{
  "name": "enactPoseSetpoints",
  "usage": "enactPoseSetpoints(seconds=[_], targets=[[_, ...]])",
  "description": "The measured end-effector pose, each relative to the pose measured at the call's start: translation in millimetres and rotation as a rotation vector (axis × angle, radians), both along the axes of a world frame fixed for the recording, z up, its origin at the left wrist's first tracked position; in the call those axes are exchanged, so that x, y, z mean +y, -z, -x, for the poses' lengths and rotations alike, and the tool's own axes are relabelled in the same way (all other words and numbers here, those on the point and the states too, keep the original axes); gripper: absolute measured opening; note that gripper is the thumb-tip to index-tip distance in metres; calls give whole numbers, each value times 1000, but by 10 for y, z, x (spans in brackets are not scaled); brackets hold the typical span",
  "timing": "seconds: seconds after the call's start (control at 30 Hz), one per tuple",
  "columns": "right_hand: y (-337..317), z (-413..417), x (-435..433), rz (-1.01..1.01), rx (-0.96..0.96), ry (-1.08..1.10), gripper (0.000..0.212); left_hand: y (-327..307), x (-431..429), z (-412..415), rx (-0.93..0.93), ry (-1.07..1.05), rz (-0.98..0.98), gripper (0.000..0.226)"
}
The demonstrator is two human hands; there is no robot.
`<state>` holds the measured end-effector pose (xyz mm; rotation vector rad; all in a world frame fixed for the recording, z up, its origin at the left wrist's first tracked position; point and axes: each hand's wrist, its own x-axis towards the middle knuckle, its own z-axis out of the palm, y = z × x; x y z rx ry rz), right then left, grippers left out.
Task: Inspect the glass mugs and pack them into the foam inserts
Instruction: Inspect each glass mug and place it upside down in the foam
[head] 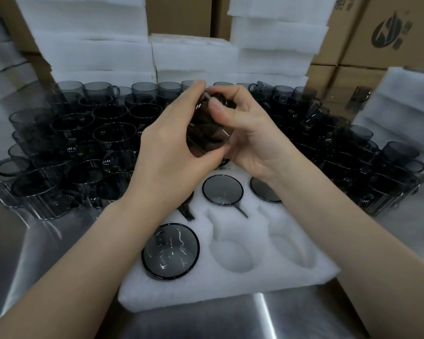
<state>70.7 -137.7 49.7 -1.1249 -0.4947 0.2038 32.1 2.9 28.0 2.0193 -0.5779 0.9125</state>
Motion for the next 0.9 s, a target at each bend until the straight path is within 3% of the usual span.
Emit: enactPoseSetpoints(seconds=[0.23,0.47,0.63,0.9], targets=[[-15,-33,-30,-74,48,27,1,10,5,23,-1,71,-41,85],[4,-52,2,-68,31,85,17,-7,-7,35,40,96,-68,93],[-8,-34,9,-34,0,109,26,-28,-4,42,137,126,92,91],[-45,39,14,53,0,20,28,-49,8,48,153,127,279,59]])
